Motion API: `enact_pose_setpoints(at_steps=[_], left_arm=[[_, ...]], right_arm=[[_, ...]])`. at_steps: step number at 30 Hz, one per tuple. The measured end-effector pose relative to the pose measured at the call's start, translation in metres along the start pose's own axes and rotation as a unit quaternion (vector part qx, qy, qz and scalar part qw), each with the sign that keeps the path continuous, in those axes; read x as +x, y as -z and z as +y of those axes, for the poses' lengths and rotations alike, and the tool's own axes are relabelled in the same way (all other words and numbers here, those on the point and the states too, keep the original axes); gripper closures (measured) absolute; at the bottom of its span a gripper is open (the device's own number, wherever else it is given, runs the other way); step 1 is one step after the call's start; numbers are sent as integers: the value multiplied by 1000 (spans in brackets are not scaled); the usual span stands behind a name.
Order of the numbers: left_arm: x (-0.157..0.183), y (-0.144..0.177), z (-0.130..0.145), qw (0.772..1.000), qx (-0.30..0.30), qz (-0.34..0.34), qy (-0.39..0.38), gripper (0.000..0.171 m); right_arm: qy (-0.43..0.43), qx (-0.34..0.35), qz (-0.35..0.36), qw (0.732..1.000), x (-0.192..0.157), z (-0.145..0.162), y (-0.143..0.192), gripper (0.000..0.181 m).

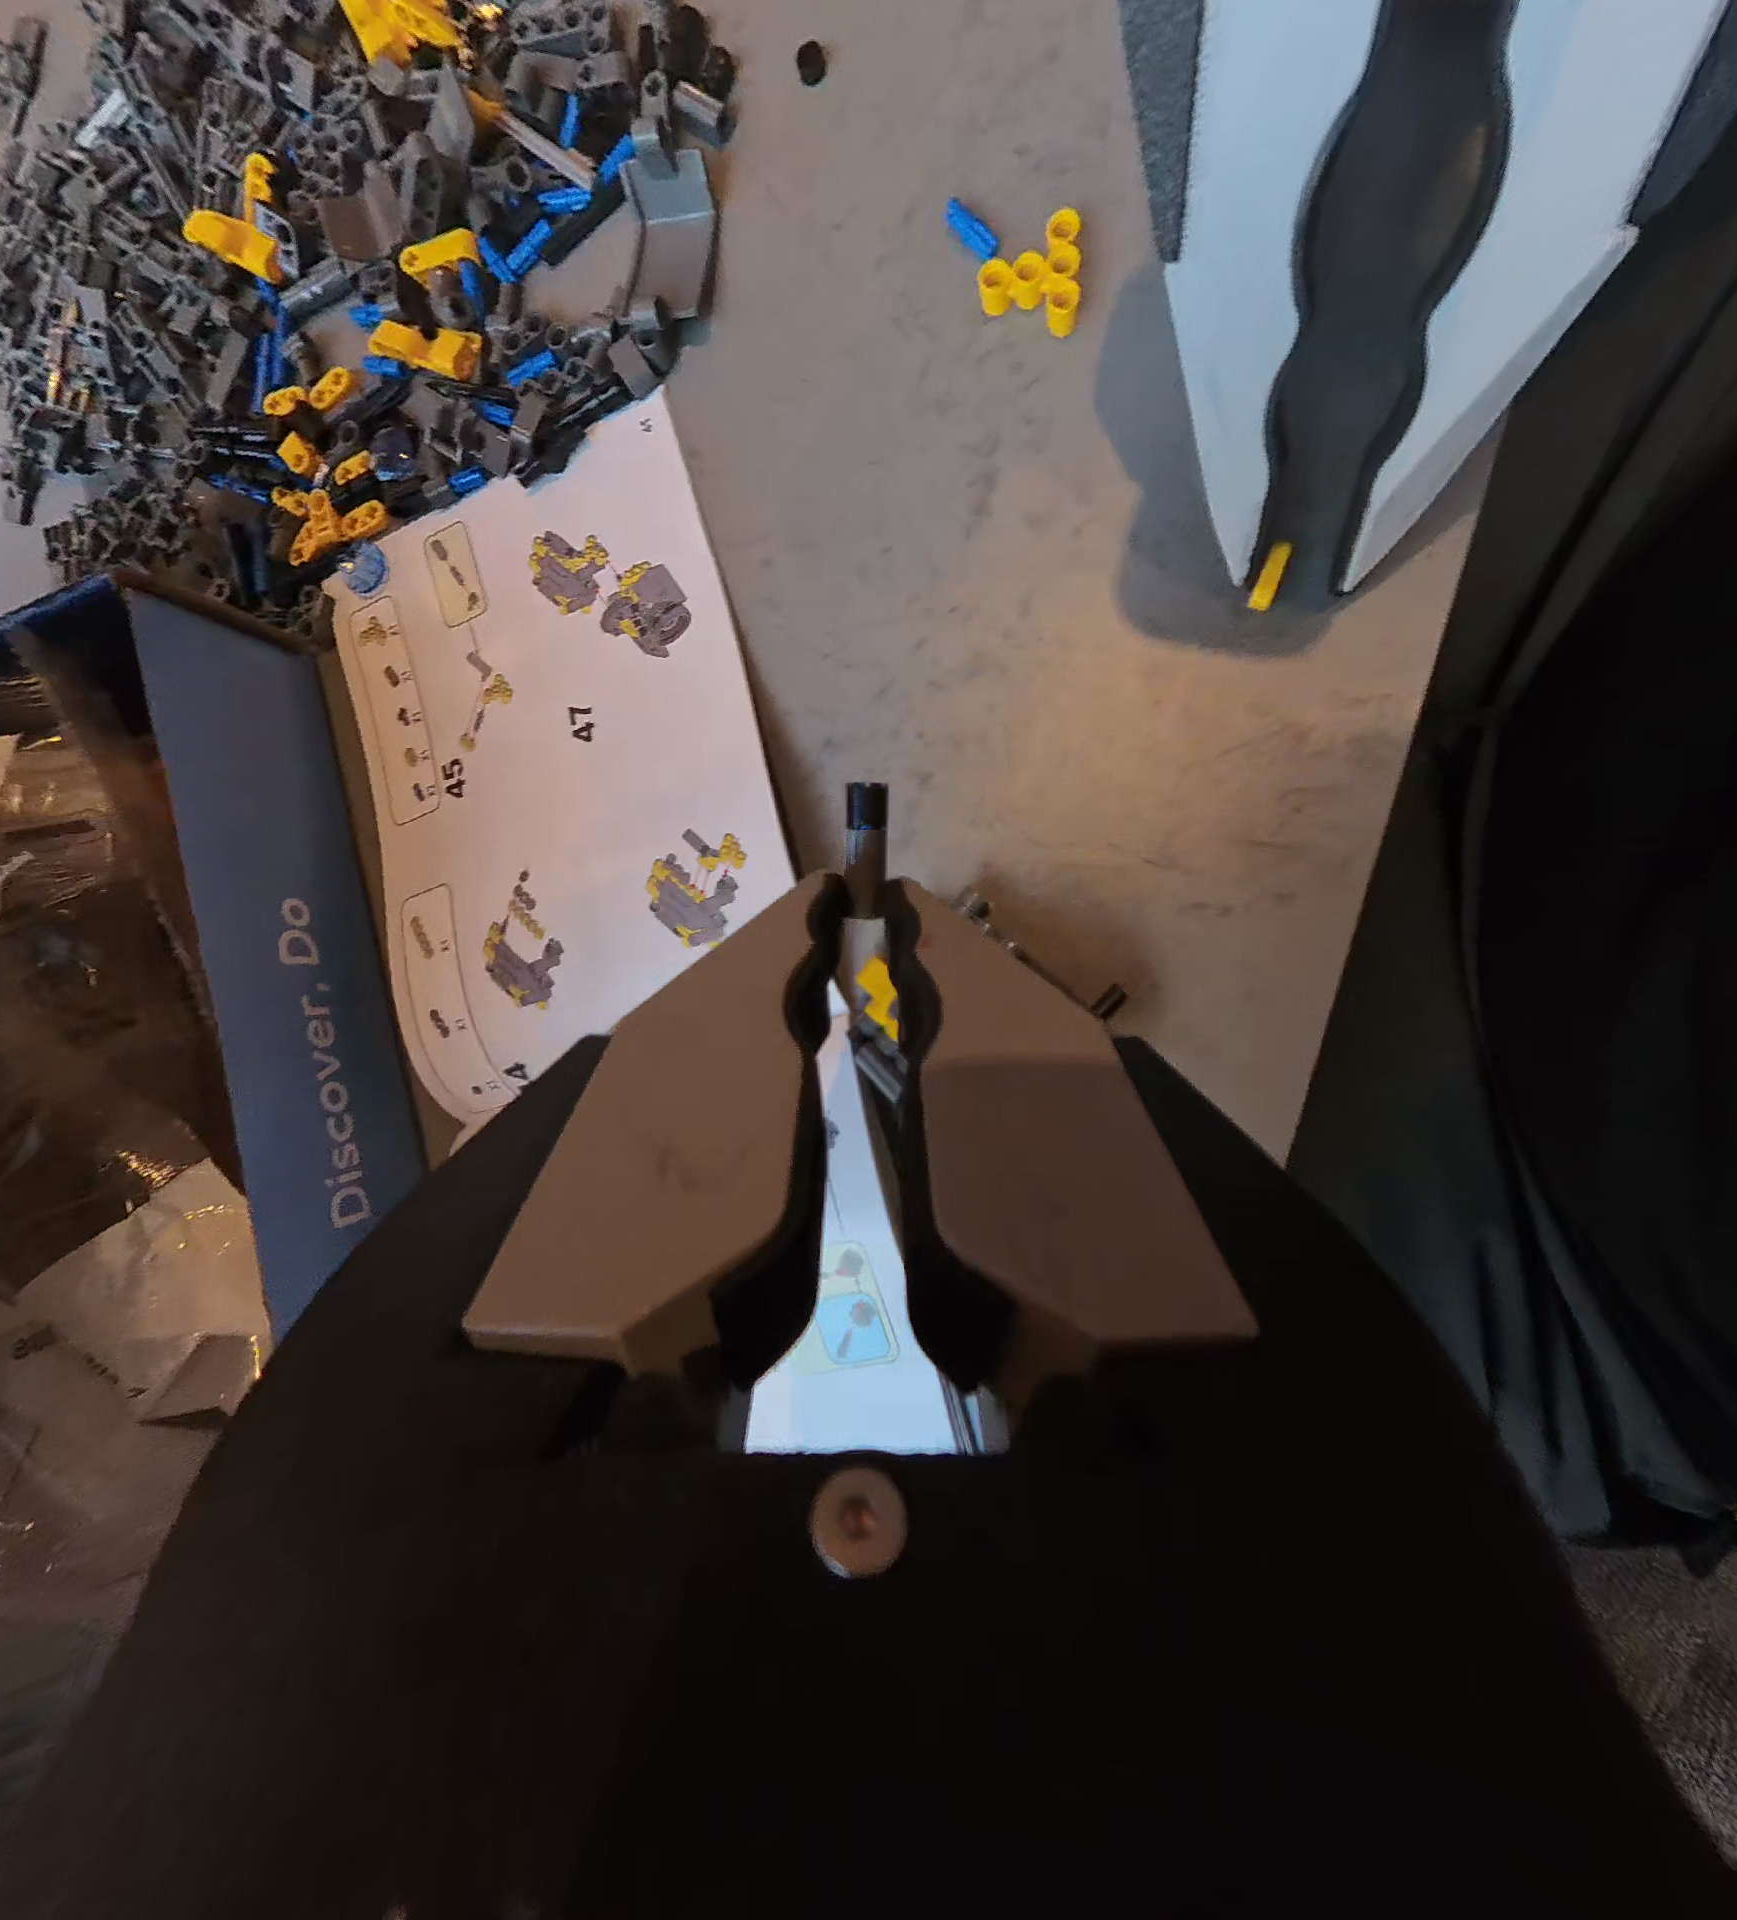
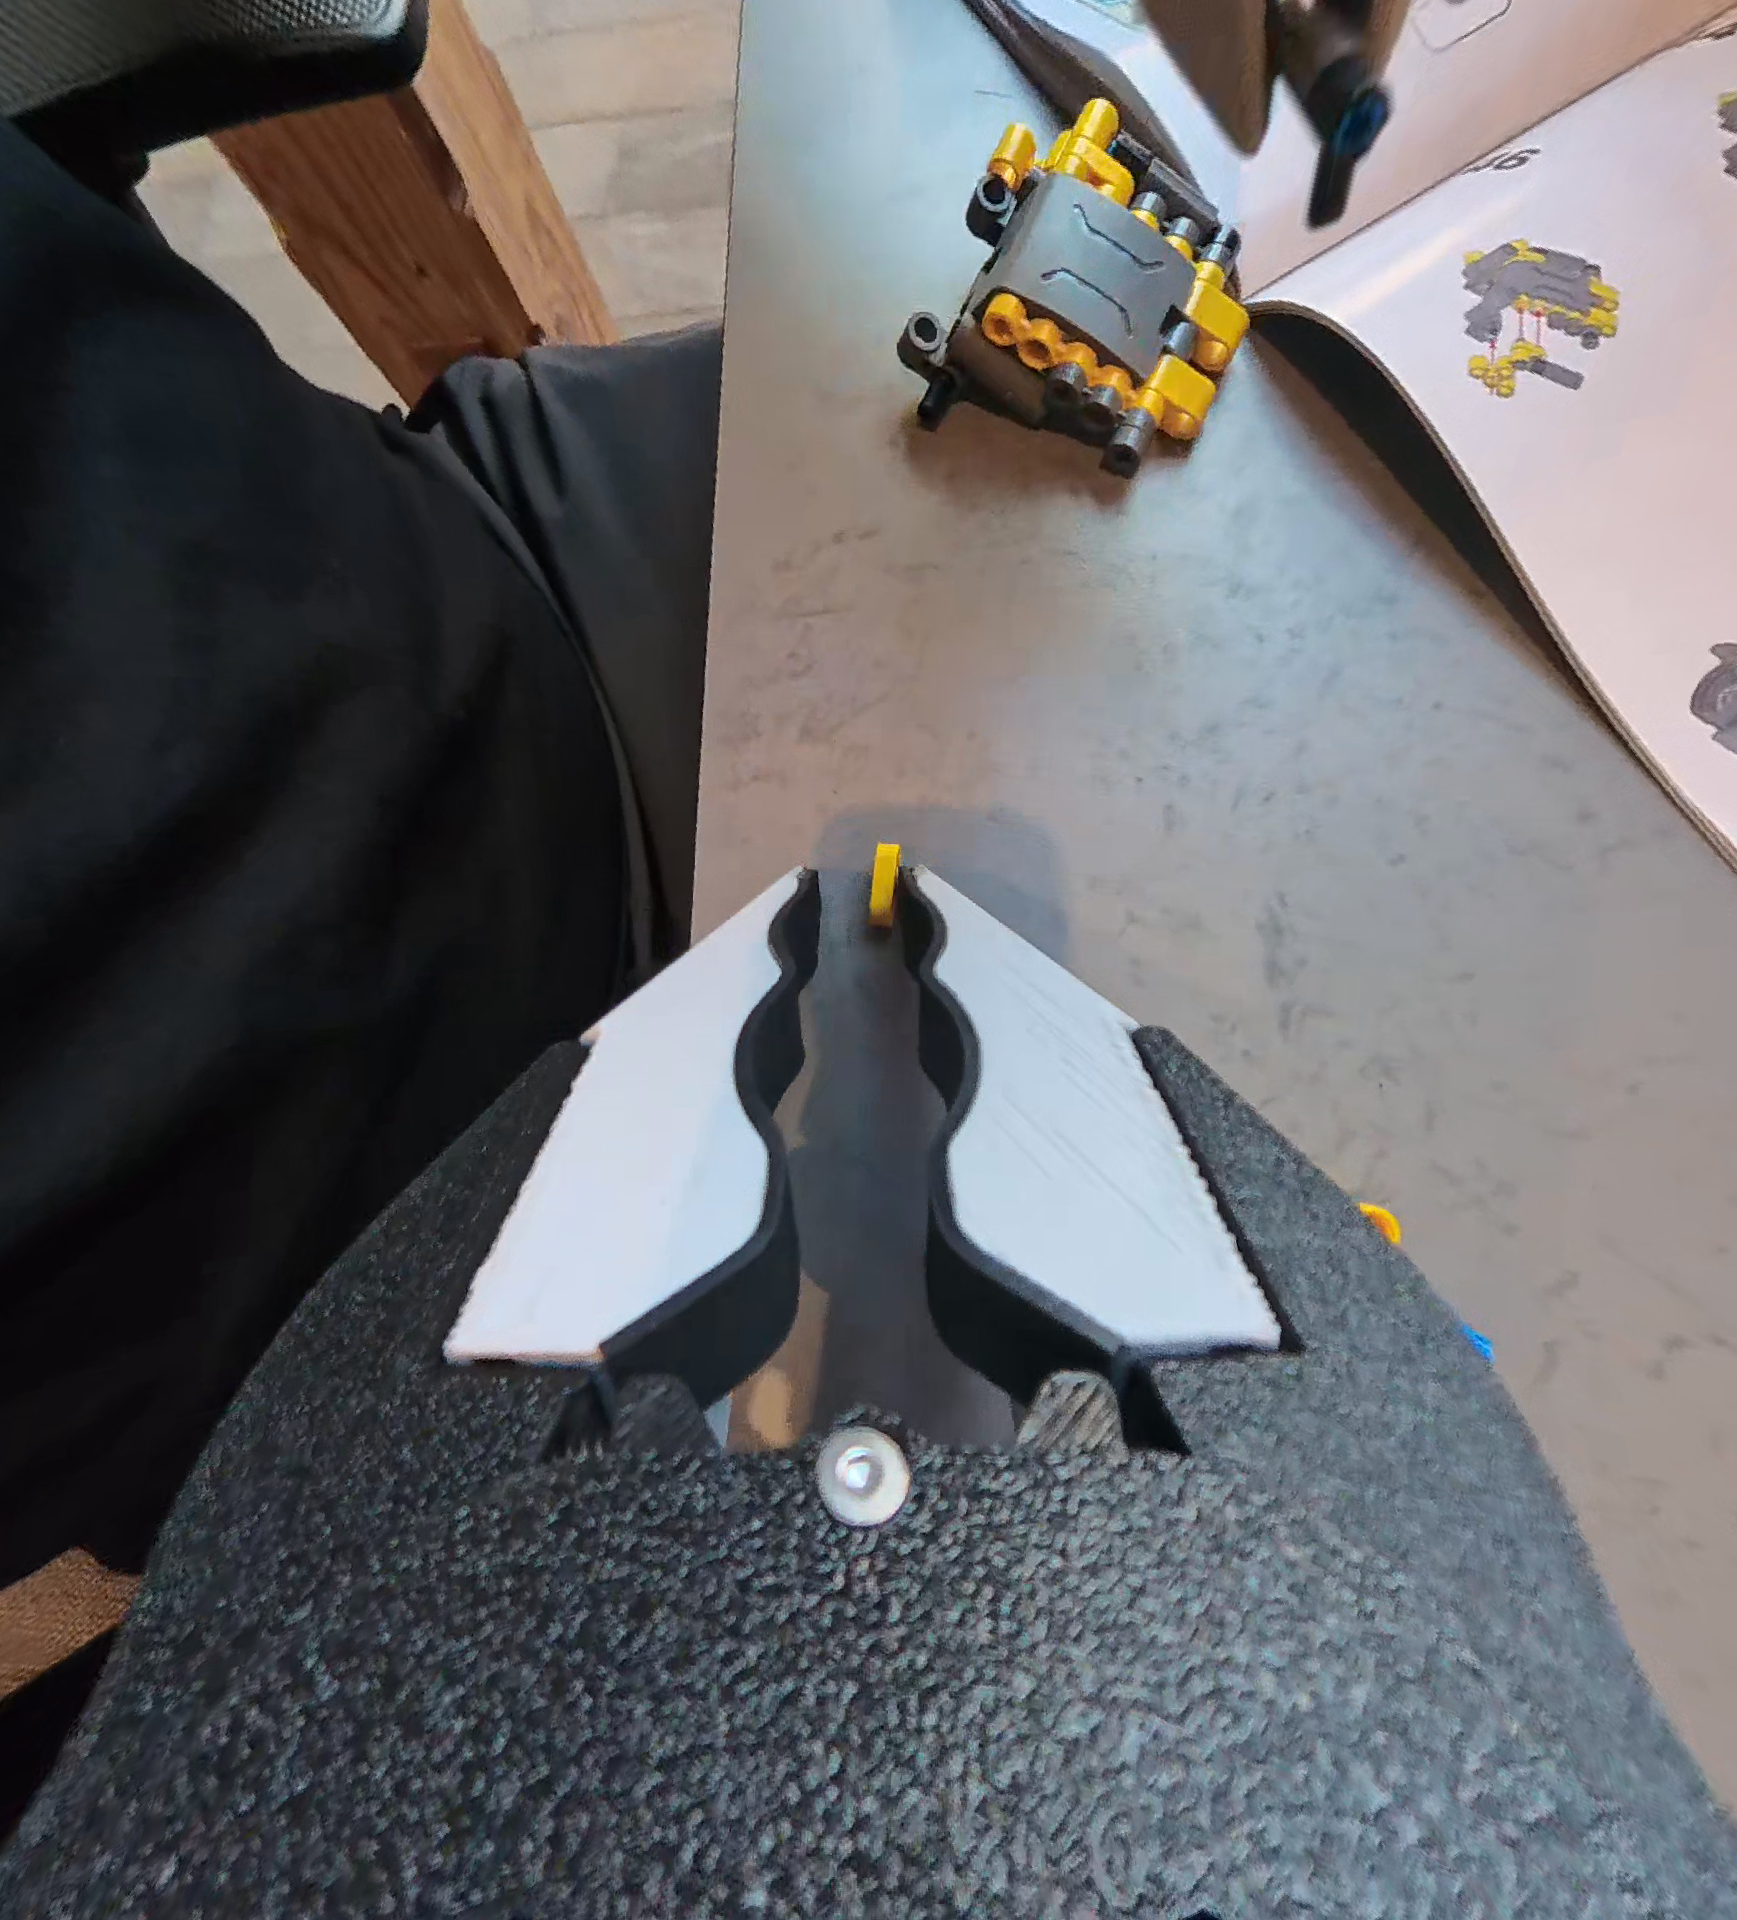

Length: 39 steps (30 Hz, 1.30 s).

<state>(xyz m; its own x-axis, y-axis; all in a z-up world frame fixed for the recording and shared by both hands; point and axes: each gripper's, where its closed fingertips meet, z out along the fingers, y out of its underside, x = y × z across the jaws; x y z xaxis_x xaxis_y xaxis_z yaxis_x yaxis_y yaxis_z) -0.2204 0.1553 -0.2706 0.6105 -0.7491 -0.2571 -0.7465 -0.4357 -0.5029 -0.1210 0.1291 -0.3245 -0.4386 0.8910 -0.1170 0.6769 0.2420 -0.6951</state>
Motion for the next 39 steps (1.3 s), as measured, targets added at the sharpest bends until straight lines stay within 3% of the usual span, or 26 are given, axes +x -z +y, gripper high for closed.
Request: enact_pose_setpoints(at_steps=[16,27,35,39], left_arm=[[20,-10,4,999,-10,29,-10,167],[30,-21,-1,998,-24,53,-19,167],[34,-22,4,997,-32,63,-19,167],[38,-24,5,997,-34,68,-22,168]], right_arm=[[-12,17,37,999,8,2,12,164],[-31,18,29,999,10,2,3,179],[-130,16,-43,990,8,3,5,177],[-130,2,-13,991,20,4,9,169]])
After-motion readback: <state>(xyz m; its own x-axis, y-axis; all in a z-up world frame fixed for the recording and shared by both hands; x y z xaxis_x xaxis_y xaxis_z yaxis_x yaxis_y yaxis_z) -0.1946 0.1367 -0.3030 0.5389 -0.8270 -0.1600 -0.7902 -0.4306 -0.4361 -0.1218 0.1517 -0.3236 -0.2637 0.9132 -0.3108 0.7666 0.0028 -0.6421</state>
